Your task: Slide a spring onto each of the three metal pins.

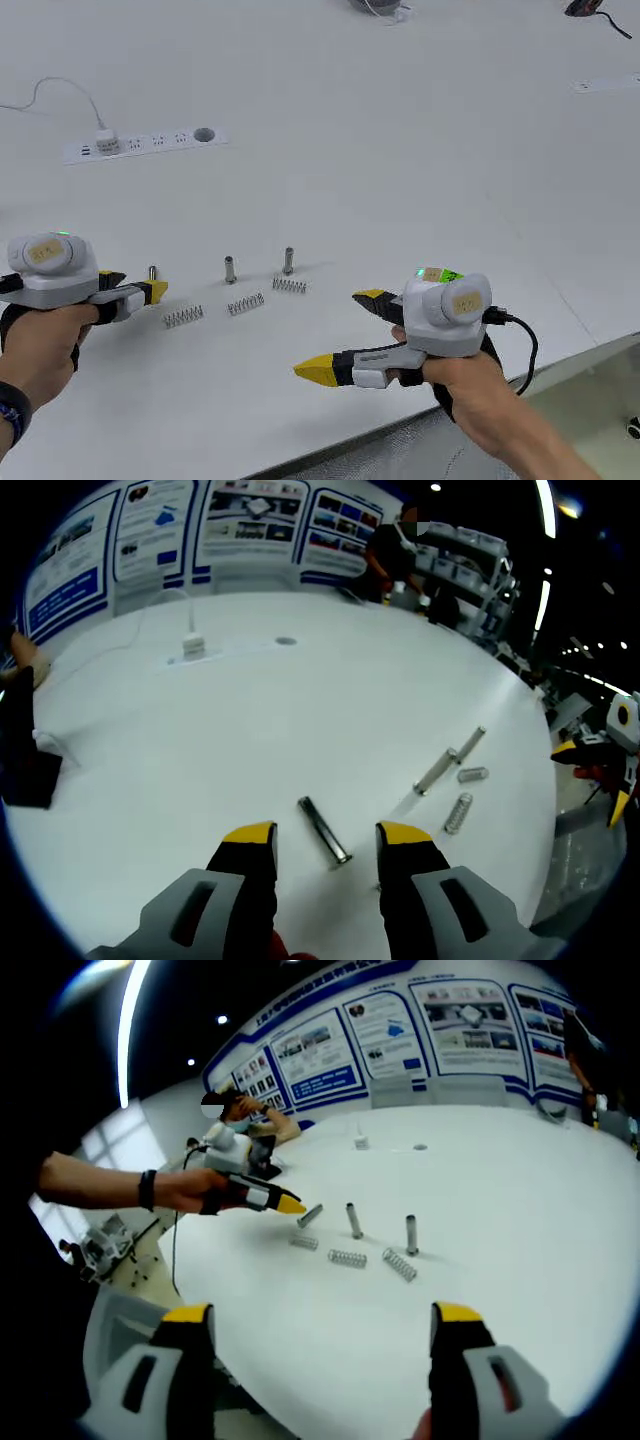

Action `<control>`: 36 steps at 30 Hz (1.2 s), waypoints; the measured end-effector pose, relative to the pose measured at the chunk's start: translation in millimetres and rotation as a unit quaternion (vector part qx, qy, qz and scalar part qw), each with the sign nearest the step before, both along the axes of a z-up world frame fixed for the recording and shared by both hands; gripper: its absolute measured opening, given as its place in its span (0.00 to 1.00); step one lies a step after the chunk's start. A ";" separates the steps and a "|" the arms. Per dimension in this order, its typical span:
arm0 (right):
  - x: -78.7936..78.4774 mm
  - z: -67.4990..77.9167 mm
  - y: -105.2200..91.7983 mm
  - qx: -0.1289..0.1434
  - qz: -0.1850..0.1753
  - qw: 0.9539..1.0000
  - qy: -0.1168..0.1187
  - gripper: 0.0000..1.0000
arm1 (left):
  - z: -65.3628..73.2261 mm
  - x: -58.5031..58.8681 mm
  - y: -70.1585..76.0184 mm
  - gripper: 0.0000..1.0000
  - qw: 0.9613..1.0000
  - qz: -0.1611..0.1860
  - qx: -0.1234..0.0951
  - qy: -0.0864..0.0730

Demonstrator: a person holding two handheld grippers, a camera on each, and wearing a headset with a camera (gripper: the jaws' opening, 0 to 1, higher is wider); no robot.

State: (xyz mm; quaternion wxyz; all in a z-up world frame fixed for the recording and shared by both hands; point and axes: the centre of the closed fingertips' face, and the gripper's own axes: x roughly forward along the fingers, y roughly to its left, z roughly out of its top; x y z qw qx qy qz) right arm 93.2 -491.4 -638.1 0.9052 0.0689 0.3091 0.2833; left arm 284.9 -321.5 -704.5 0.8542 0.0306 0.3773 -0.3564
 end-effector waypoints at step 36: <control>-1.0 -10.2 3.8 0.011 -0.001 1.000 0.016 0.90 | -28.6 2.1 -14.0 0.08 0.996 -0.052 0.074 0.006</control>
